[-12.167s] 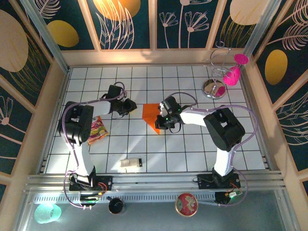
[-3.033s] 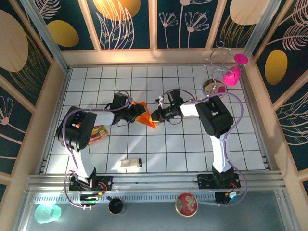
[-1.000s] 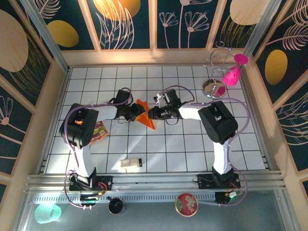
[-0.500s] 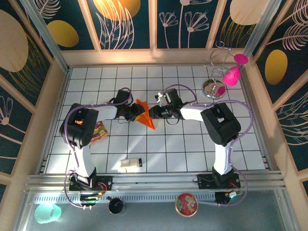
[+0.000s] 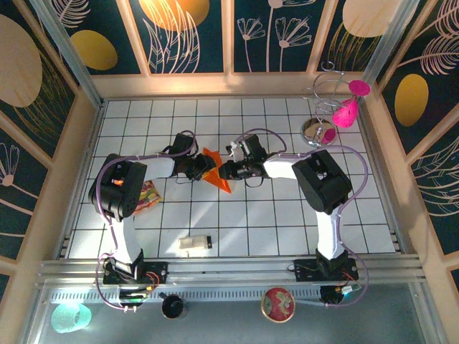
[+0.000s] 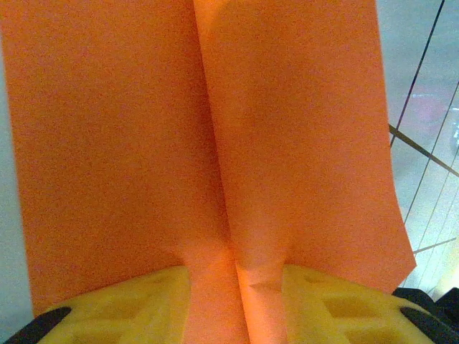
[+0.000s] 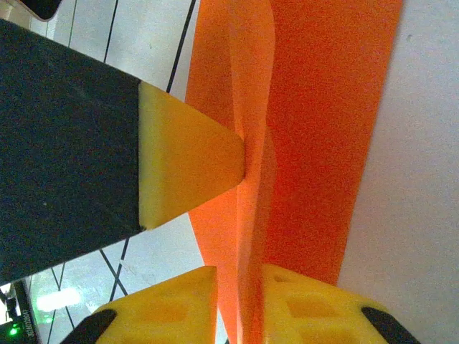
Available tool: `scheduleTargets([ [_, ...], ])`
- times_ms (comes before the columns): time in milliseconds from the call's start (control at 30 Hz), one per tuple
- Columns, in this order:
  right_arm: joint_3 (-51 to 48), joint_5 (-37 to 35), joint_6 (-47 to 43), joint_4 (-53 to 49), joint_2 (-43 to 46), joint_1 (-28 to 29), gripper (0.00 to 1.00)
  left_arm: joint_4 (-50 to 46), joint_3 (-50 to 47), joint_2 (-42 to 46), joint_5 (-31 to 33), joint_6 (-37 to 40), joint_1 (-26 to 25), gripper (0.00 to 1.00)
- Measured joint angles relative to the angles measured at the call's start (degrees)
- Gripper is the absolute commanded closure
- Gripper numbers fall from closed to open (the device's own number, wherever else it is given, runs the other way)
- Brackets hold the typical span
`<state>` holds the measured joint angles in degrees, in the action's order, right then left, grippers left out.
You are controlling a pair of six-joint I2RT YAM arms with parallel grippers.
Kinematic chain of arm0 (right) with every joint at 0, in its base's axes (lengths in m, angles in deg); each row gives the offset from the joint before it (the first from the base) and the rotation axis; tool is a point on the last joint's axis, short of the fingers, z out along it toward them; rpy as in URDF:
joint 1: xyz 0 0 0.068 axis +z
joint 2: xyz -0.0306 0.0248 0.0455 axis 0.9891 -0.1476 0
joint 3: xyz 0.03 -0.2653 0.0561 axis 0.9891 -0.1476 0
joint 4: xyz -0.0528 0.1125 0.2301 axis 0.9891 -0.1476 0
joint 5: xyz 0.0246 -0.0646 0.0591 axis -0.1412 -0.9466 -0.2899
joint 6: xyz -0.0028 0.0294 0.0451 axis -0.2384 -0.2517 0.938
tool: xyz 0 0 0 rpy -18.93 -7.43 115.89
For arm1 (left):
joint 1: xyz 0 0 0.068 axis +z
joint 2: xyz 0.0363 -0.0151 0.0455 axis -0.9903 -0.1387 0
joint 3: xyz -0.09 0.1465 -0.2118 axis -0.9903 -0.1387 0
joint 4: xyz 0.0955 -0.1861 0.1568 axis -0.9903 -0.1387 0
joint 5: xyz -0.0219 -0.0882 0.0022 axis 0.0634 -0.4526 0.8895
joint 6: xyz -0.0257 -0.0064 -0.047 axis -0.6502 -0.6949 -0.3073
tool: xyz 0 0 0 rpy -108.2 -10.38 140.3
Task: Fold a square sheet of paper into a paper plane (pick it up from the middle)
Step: Fourth fold the wing at the center of the table.
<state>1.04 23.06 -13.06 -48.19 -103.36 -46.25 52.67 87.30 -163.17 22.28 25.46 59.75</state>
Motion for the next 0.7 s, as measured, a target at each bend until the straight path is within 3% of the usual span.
scheduleTargets([
  [333, 2.1, 1.3, -1.0, -0.8, -1.7, 0.0, 0.97, 0.0, 0.0, 0.1, 0.0, 0.0, 0.0, 0.59],
  [700, 4.1, 4.8, -2.0, -4.6, -1.7, -0.2, 1.0, 0.5, -2.7, 4.9, 3.1, 0.2, 0.0, 0.45],
])
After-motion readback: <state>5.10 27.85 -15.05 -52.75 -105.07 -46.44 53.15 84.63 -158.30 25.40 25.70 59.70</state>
